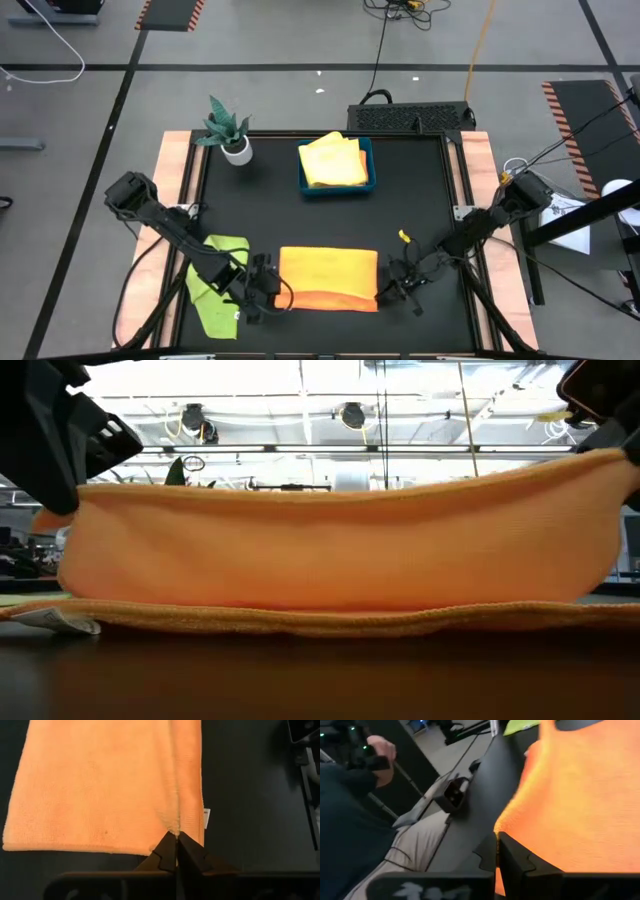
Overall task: Fold microfiber towels
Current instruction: Fold the orange microfiber cloth
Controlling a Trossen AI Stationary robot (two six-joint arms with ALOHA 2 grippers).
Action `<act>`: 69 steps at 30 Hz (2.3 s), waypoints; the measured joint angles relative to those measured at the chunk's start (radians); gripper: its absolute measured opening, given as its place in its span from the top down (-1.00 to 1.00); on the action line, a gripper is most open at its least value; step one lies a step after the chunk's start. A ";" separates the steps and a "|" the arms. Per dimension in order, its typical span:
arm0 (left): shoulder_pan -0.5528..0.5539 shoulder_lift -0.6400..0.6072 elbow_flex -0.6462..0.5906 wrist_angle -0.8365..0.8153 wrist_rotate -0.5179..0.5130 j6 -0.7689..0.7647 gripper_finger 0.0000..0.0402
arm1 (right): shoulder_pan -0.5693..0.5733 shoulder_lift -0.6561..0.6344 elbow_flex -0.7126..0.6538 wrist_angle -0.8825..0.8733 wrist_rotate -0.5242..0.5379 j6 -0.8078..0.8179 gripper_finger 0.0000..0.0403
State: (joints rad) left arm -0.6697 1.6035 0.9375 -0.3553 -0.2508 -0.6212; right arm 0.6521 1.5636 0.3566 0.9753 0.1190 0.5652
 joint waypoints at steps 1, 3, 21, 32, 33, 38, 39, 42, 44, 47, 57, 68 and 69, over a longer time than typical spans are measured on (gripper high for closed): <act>0.000 0.000 0.000 0.001 0.001 -0.007 0.98 | 0.000 0.009 0.009 0.001 -0.016 0.000 0.97; 0.001 0.000 0.000 0.009 0.005 -0.021 0.97 | 0.002 0.019 0.015 0.002 -0.020 0.000 0.93; -0.020 0.000 0.000 0.075 -0.067 -0.004 0.56 | 0.027 -0.030 0.018 0.023 -0.117 -0.033 0.18; 0.086 0.070 0.000 0.262 -0.195 0.282 0.56 | -0.054 -0.170 0.002 0.055 0.064 -0.500 0.16; 0.104 0.078 0.000 0.294 -0.212 0.310 0.56 | -0.074 -0.173 -0.005 0.053 0.063 -0.515 0.16; 0.201 0.089 0.001 0.522 -0.292 0.541 0.56 | -0.201 -0.174 -0.036 0.052 0.064 -0.592 0.16; 0.225 0.091 0.002 0.545 -0.284 0.593 0.56 | -0.229 -0.174 -0.041 0.052 0.064 -0.605 0.16; 0.319 0.096 0.001 0.534 -0.259 0.706 0.56 | -0.318 -0.174 -0.060 0.051 0.056 -0.604 0.16; 0.414 0.096 0.000 0.524 -0.166 0.713 0.56 | -0.385 -0.174 -0.076 0.049 -0.011 -0.594 0.16; 0.542 0.096 0.000 0.535 0.048 0.663 0.56 | -0.484 -0.177 -0.092 0.053 -0.132 -0.549 0.16; 0.642 0.193 0.002 0.779 0.349 0.671 0.56 | -0.691 -0.177 -0.158 0.053 -0.174 -0.465 0.16; 0.613 0.395 -0.001 1.003 0.355 0.618 0.56 | -0.686 -0.176 -0.159 0.084 -0.253 -0.410 0.16; 0.609 0.395 0.000 1.013 0.350 0.598 0.56 | -0.683 -0.175 -0.159 0.082 -0.253 -0.401 0.16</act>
State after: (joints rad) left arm -0.0609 1.9988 0.9371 0.6582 0.0987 -0.0232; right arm -0.0307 1.3882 0.1974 1.0571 -0.1337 0.1641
